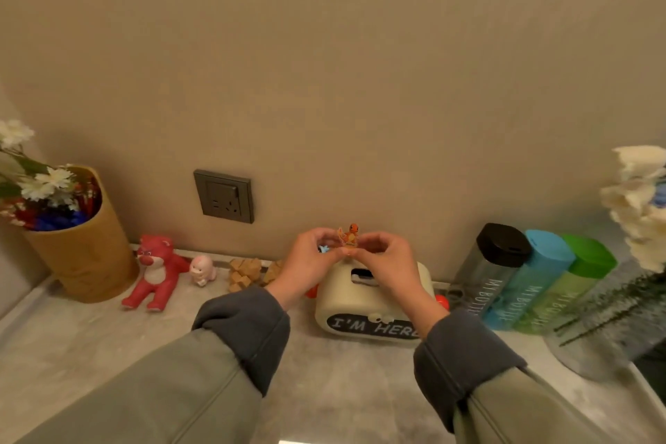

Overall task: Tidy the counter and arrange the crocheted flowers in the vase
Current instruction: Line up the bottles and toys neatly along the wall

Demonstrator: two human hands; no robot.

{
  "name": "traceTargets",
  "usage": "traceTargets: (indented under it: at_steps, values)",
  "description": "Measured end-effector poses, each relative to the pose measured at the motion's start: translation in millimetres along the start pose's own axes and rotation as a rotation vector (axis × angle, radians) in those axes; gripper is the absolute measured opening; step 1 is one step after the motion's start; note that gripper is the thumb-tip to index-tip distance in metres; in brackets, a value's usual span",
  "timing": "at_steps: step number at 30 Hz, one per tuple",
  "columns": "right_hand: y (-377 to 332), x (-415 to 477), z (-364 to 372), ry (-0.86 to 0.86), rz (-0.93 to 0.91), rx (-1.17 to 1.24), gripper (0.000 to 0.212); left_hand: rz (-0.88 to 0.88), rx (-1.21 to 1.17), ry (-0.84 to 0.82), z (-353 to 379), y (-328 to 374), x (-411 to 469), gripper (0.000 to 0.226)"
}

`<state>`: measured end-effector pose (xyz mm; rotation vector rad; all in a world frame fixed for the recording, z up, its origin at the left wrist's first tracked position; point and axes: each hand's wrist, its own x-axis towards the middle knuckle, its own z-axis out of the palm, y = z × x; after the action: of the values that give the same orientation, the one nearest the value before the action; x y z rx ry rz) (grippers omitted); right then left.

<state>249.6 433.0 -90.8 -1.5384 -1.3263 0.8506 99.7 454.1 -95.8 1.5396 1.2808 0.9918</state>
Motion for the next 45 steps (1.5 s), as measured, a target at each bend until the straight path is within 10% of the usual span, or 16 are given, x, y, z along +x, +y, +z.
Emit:
traceTargets:
  at_steps: [27, 36, 45]
  values:
    - [13, -4, -11, -0.058, -0.021, 0.001, 0.042, 0.024, -0.081, 0.066, 13, -22, -13, 0.042]
    - [-9, -52, -16, 0.183, -0.125, 0.118, 0.035, 0.078, -0.175, 0.230, 10, -2, -56, 0.046]
    - [-15, -95, -22, -0.134, 0.023, 0.176, 0.019, 0.096, -0.407, 0.092, 32, 33, -99, 0.046]
